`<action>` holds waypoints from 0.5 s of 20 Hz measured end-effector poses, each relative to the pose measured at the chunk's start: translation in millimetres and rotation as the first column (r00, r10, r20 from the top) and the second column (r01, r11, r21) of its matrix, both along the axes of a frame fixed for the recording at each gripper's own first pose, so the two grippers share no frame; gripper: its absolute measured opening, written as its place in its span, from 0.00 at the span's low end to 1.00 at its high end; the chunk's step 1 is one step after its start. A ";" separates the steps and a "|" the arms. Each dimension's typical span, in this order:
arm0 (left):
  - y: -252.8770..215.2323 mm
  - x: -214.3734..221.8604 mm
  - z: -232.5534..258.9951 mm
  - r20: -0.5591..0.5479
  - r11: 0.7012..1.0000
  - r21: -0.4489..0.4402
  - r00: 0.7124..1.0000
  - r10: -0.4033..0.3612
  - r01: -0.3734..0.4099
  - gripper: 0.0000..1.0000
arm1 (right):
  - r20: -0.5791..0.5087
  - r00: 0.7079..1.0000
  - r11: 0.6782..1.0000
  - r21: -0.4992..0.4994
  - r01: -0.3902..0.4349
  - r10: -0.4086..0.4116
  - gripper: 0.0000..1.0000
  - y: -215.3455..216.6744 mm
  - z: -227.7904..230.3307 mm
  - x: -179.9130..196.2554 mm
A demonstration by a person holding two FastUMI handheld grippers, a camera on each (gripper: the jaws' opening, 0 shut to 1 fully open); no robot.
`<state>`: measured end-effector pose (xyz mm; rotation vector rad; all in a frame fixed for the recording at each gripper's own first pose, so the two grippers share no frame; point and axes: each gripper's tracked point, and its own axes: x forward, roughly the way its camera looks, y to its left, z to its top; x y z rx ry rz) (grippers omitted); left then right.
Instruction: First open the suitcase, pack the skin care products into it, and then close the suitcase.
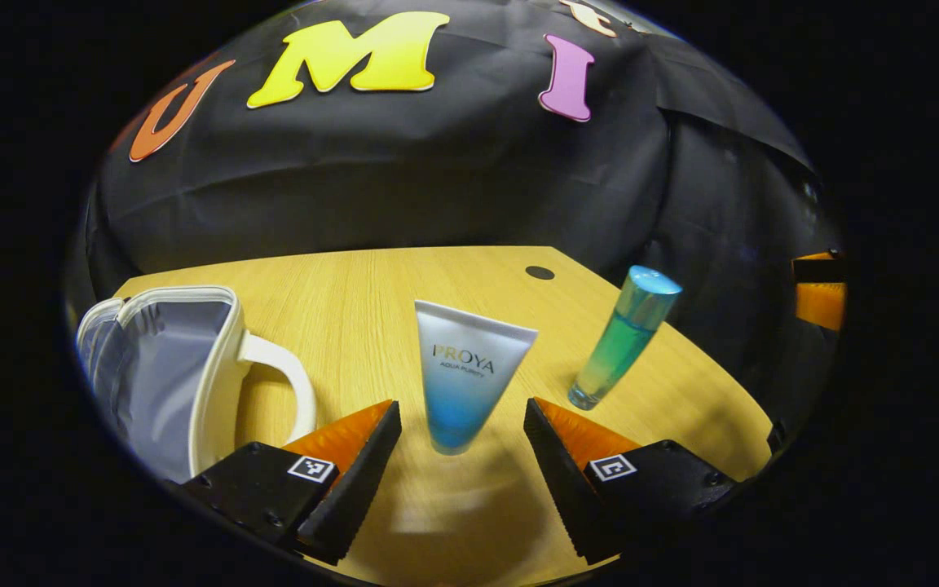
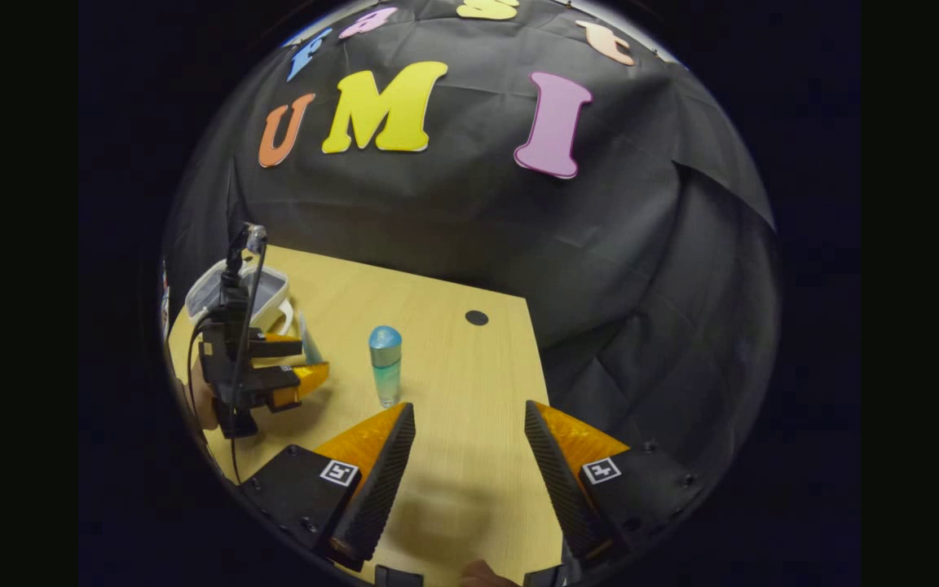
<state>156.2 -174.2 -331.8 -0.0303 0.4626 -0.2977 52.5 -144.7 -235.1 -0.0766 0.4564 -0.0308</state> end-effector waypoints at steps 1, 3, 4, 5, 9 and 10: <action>1.8 7.5 -5.3 0.003 1.000 0.015 1.000 0.013 -0.013 0.95 | -0.010 1.000 1.000 -0.005 -0.005 0.005 0.80 -1.8 -5.2 2.9; 3.0 15.1 -12.6 -0.001 0.999 0.035 1.000 0.027 -0.027 0.85 | -0.032 0.999 1.000 0.012 -0.024 0.024 0.81 1.4 -15.1 4.9; 1.7 19.0 -14.3 0.001 0.999 0.040 1.000 0.030 -0.030 0.89 | -0.042 0.999 0.999 0.022 -0.031 0.032 0.81 3.9 -20.4 5.5; 0.7 20.8 -14.6 0.005 0.999 0.046 1.000 0.029 -0.030 0.77 | -0.049 0.998 0.999 0.030 -0.040 0.042 0.81 6.7 -24.3 6.0; -6.9 26.9 -15.2 0.017 0.997 0.076 1.000 0.004 -0.005 0.51 | -0.052 0.996 0.995 0.066 -0.070 0.073 0.81 17.7 -33.0 11.1; -10.3 28.2 -17.5 0.013 0.997 0.076 1.000 -0.004 0.003 0.51 | -0.059 0.995 0.994 0.083 -0.071 0.076 0.81 21.5 -37.2 11.7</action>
